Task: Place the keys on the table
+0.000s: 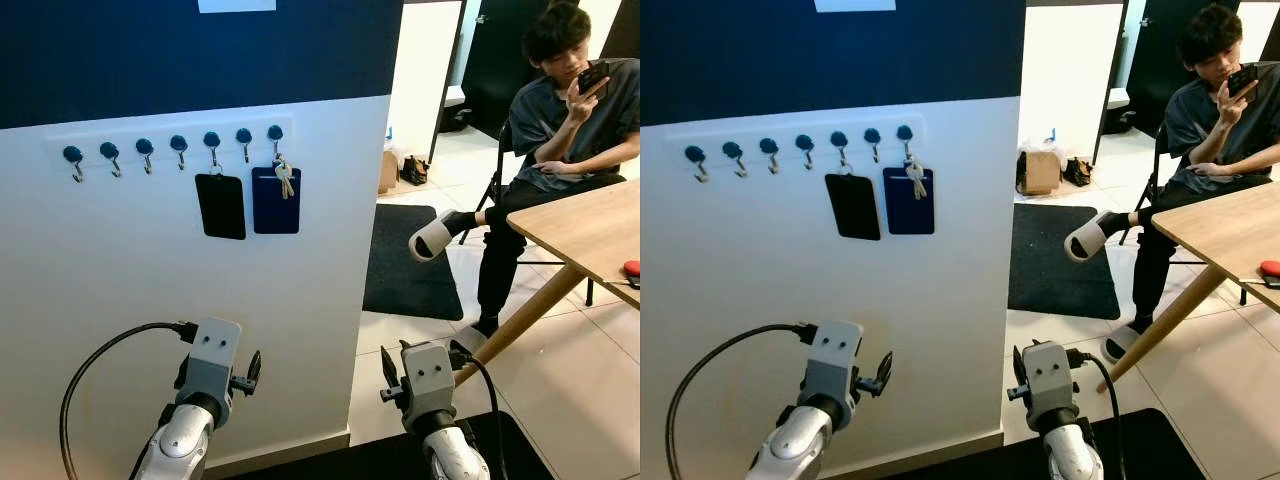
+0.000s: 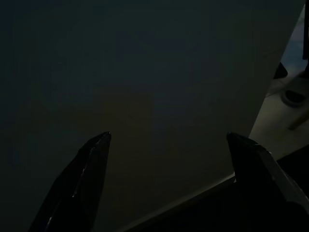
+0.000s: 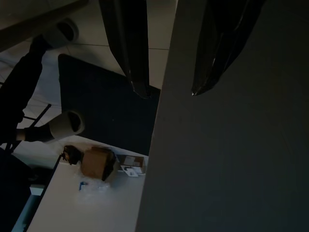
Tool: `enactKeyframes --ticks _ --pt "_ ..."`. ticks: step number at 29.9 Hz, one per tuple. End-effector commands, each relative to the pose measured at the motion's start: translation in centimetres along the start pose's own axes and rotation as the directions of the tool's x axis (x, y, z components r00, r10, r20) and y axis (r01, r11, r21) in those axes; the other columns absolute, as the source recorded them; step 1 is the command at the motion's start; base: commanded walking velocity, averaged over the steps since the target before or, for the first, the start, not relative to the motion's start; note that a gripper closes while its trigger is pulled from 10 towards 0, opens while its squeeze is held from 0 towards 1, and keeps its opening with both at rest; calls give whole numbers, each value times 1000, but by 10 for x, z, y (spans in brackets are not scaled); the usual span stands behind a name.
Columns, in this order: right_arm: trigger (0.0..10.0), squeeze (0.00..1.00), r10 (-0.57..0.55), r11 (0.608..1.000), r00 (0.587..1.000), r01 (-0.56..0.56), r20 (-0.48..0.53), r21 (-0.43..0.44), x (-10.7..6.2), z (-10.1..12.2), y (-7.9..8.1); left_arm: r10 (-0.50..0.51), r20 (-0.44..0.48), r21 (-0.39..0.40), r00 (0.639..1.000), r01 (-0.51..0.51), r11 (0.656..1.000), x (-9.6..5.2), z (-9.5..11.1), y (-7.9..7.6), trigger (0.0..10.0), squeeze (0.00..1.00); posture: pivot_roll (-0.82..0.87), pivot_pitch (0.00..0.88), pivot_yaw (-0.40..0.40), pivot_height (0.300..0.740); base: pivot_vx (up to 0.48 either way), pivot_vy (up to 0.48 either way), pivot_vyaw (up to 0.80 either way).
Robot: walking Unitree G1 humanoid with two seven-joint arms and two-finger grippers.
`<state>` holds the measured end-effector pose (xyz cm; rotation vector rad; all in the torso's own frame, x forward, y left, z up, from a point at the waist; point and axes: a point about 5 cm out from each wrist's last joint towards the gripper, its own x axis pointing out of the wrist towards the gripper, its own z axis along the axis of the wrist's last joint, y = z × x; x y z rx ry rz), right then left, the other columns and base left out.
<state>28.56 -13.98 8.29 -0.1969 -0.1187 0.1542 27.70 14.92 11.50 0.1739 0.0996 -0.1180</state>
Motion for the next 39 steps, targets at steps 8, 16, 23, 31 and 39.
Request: enactKeyframes --ticks 8,16,23,31,39 --pt "10000 0 0 1000 1000 0 -19 -2 -2 -3 2 -3 -24 3 1000 3 1000 0 -7 -1 10000 86 87 94 72 740 0 0 0" --pt "10000 0 0 1000 1000 0 -22 0 -3 -4 2 0 -27 1 1000 0 1000 -1 -8 -2 10000 86 92 104 71 740 0 0 0" --pt "10000 0 -3 1000 999 3 -41 -1 -5 -9 2 15 -50 -3 999 -15 1000 -4 -12 0 10000 67 95 109 67 740 0 0 0" --pt "10000 0 -68 998 994 68 -85 1 -18 -18 -12 65 -71 17 995 -64 998 -10 -18 8 10000 0 102 115 64 740 0 0 0" --pt "10000 0 -111 994 990 111 -86 -6 -25 -18 -21 63 -82 -1 995 -64 998 -11 -16 8 10000 0 90 121 84 740 0 0 0"
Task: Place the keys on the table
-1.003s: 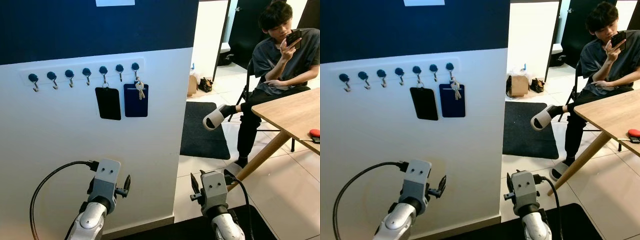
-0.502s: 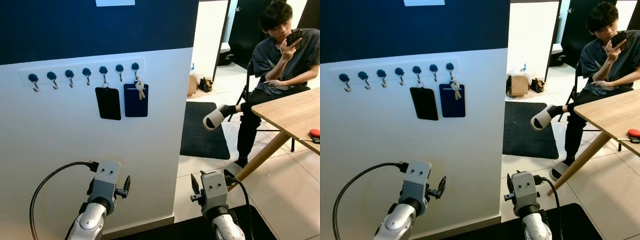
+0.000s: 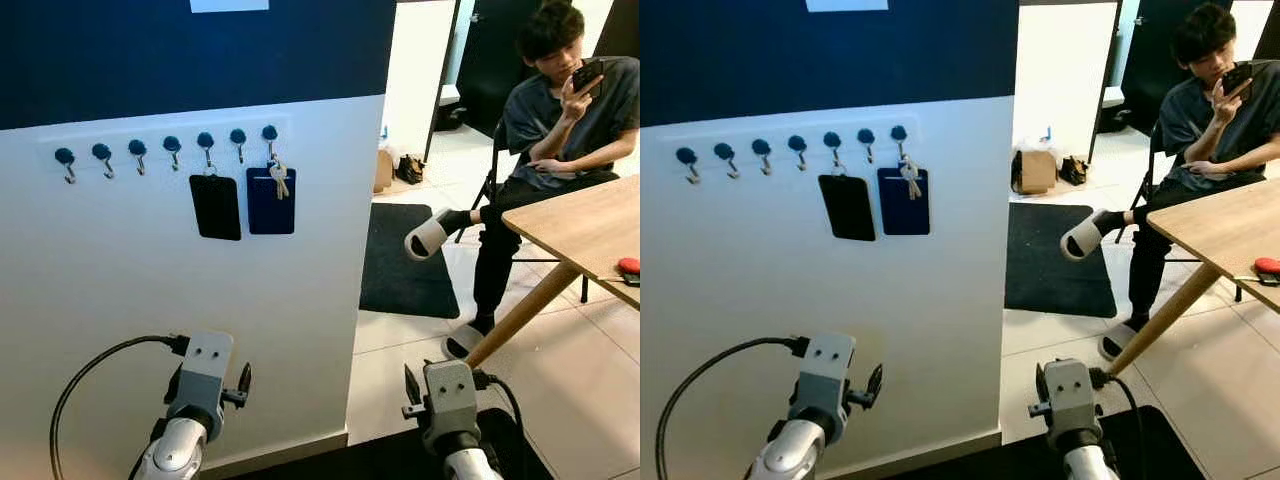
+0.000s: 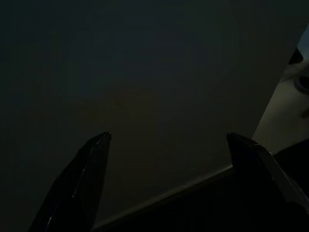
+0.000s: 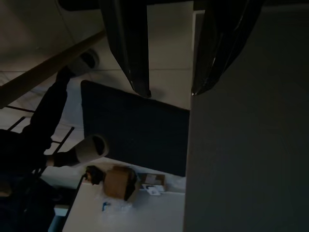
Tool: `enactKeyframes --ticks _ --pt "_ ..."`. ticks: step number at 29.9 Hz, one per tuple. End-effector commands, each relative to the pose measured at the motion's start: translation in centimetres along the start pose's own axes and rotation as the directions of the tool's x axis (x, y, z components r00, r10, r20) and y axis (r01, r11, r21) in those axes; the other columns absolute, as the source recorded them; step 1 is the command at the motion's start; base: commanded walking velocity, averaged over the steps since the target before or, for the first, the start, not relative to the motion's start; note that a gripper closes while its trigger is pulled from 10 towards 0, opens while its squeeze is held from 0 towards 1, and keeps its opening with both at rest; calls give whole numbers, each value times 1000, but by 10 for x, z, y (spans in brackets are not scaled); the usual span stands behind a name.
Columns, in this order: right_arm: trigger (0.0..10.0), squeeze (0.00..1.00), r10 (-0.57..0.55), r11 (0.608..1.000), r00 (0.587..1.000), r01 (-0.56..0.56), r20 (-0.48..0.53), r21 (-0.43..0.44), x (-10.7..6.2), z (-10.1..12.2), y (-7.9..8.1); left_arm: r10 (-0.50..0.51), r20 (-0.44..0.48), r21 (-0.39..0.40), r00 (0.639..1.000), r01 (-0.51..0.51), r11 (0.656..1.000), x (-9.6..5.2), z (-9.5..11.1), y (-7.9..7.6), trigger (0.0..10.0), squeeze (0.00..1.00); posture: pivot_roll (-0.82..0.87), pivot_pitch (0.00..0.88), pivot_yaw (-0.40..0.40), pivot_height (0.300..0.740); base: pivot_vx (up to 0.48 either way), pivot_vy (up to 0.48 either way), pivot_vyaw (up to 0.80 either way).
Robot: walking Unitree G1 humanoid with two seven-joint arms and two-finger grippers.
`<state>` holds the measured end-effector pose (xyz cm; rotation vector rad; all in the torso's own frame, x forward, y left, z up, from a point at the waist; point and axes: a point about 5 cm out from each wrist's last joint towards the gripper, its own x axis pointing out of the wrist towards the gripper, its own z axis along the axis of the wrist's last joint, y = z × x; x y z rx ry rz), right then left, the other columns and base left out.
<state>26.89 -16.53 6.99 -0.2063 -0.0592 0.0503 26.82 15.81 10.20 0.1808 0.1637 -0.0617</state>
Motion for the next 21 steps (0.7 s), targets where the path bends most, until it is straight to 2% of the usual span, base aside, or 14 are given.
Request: enactKeyframes --ticks 1,5,7,17,19,20,21 --pt "10000 0 -18 1000 1000 18 -14 9 -2 -2 -1 9 -2 -3 1000 -9 1000 -1 1 2 10000 0 89 122 88 740 0 0 0" --pt "10000 0 -21 1000 1000 21 -5 9 1 0 1 1 22 -1 1000 -1 1000 1 6 1 10000 0 89 121 90 740 0 0 0" --pt "10000 0 -14 1000 1000 14 11 5 3 4 3 21 50 40 999 -23 999 4 11 5 10000 0 85 120 92 740 0 0 0" --pt "10000 0 -15 1000 1000 15 21 2 2 8 1 135 84 32 987 -138 990 2 20 26 10000 0 92 121 91 740 0 0 0" --pt "10000 0 -12 1000 1000 12 29 0 5 10 1 173 125 1 977 -175 985 3 32 35 10000 0 95 118 87 740 0 0 0" --pt "10000 0 -12 1000 1000 12 29 0 5 10 1 173 125 1 977 -175 985 3 32 35 10000 0 95 118 87 740 0 0 0" --pt "10000 0 -9 1000 999 9 36 0 7 12 2 191 161 -19 968 -191 981 3 43 39 10000 0 96 115 86 740 0 0 0"
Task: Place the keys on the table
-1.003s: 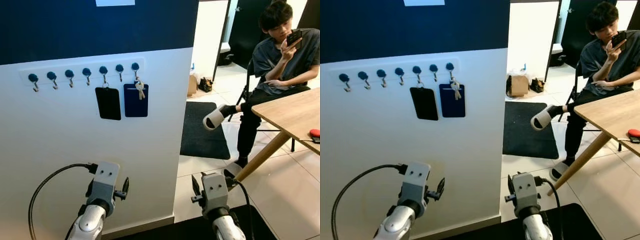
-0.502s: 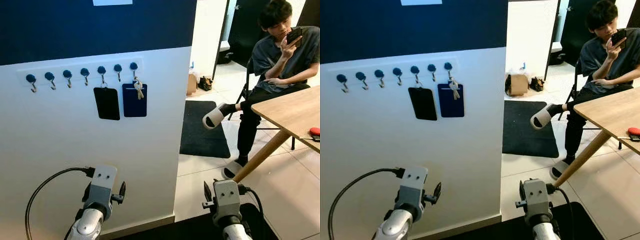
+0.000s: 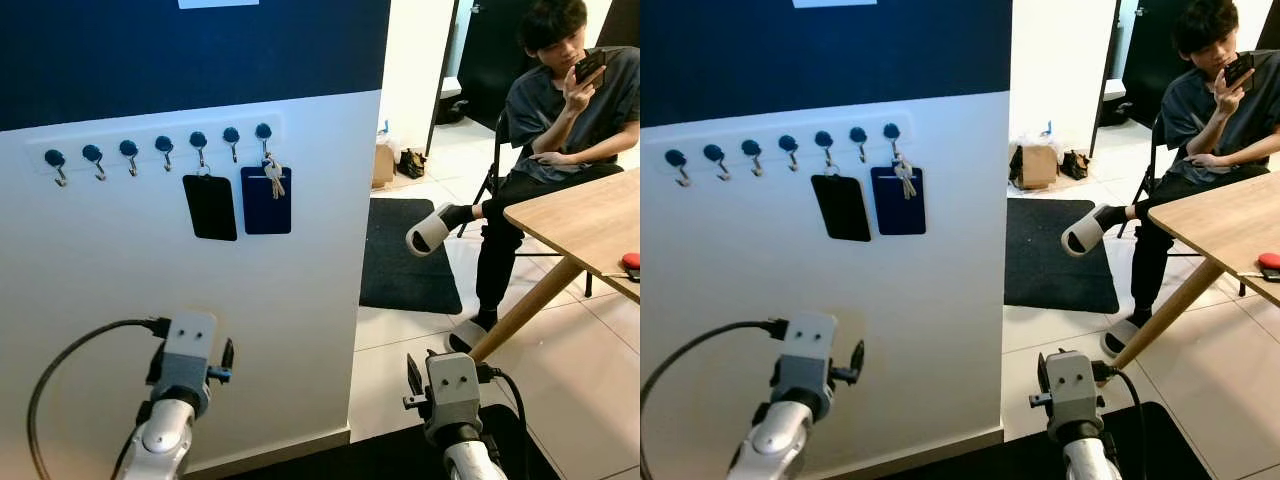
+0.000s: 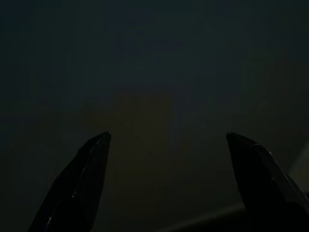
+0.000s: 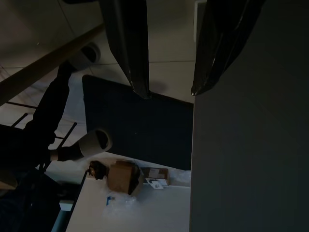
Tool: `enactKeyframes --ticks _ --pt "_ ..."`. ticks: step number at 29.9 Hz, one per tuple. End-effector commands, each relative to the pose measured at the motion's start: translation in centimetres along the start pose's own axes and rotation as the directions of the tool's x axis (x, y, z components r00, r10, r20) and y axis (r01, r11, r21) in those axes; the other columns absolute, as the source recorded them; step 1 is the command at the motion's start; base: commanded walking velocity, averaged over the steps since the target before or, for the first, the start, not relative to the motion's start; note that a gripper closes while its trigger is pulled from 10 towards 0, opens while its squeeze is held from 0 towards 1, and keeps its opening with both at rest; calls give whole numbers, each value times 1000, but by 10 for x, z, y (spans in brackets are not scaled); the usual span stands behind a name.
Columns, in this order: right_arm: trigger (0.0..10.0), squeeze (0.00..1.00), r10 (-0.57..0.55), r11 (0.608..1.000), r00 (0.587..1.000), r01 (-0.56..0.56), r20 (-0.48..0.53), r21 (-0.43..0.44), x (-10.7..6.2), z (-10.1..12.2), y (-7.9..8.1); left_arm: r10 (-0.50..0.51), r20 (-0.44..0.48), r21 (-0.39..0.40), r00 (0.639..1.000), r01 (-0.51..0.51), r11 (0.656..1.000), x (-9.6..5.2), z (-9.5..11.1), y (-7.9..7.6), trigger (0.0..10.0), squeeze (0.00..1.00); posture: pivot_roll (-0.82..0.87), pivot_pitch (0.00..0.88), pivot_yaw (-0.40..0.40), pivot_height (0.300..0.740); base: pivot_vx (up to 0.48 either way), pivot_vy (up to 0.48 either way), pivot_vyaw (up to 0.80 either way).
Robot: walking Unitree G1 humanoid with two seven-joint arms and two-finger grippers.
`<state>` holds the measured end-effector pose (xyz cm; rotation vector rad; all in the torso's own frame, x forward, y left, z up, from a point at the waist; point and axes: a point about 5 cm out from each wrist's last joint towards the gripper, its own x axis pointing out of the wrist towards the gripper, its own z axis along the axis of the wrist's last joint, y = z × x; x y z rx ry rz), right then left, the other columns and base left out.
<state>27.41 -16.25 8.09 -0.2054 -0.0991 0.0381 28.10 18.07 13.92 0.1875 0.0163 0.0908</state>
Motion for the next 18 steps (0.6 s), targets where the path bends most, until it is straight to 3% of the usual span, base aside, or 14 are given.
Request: enactKeyframes --ticks 1,6,8,9,10,18 --pt "10000 0 7 1000 1000 -7 -2 1 1 1 1 28 30 -3 999 -28 1000 0 9 10 10000 0 96 115 86 740 0 0 0" --pt "10000 0 12 1000 1000 -12 6 1 4 4 2 -11 137 -28 991 15 999 -2 38 14 10000 0 101 113 80 740 0 0 0" --pt "10000 0 18 1000 1000 -18 5 0 5 4 2 -45 195 -35 980 52 998 -4 57 8 10000 0 105 111 77 740 0 0 0" --pt "10000 0 18 1000 1000 -18 5 0 5 4 2 -45 195 -35 980 52 998 -4 57 8 10000 0 105 111 77 740 0 0 0" --pt "10000 0 30 1000 1000 -30 7 -2 6 4 3 -54 249 -29 967 63 998 -3 73 1 10000 0 105 109 73 740 0 0 0" --pt "10000 0 38 999 999 -38 17 1 11 7 6 -22 377 -75 926 54 996 13 121 -17 10000 0 104 107 66 740 0 0 0"
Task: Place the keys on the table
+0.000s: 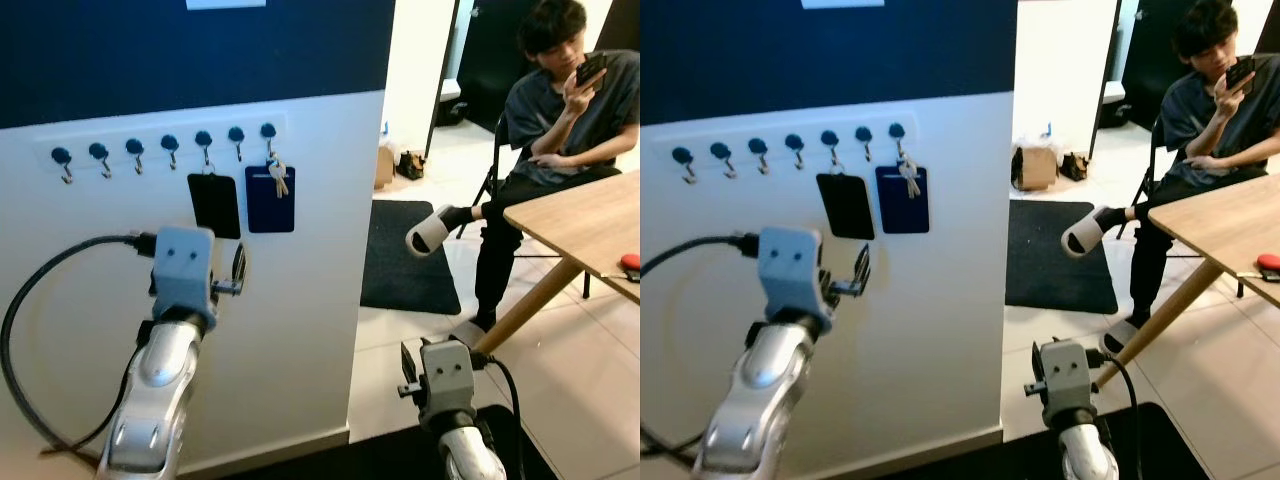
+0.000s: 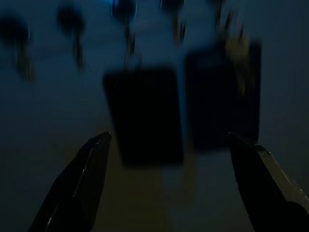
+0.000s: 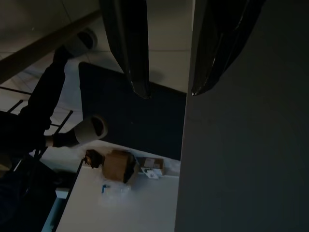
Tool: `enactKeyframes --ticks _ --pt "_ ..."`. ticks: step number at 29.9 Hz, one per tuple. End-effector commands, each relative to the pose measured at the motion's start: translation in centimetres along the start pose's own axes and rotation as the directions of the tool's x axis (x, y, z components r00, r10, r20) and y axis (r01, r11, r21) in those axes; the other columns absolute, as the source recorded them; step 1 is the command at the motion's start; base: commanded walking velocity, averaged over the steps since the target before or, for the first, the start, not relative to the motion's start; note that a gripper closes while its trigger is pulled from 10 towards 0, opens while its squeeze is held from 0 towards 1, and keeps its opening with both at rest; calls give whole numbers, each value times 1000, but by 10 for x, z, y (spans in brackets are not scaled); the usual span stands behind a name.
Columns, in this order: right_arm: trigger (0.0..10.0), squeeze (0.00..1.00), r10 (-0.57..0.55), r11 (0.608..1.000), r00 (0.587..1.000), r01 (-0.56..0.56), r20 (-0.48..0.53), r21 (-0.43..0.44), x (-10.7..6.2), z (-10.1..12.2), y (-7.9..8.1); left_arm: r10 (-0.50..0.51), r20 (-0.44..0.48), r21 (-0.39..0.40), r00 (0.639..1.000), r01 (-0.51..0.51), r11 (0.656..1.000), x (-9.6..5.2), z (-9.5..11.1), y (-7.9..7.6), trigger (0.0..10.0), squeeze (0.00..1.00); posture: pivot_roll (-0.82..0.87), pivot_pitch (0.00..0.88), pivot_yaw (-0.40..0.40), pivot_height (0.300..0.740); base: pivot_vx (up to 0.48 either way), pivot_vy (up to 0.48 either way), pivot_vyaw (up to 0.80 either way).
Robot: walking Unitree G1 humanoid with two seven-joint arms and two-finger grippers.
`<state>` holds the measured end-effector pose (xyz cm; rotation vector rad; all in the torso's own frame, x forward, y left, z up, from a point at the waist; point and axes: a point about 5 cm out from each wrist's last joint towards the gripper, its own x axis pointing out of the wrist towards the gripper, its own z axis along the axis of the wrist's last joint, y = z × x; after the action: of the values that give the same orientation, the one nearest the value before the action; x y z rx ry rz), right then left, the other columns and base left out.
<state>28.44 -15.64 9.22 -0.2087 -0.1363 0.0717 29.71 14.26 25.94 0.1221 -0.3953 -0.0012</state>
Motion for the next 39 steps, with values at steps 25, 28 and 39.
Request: enactKeyframes --ticks 25,28,39 --pt "10000 0 138 985 951 -162 277 65 10 69 16 44 -21 -105 999 -46 993 65 15 14 9608 0 72 118 95 740 0 0 0" --pt "10000 0 149 982 945 -176 293 68 11 74 17 49 -10 -104 999 -50 993 66 17 17 8980 0 72 116 95 740 0 0 0" --pt "10000 0 174 973 930 -212 324 87 13 89 22 62 4 -104 998 -61 993 67 19 20 4588 0 76 117 89 740 0 0 0"
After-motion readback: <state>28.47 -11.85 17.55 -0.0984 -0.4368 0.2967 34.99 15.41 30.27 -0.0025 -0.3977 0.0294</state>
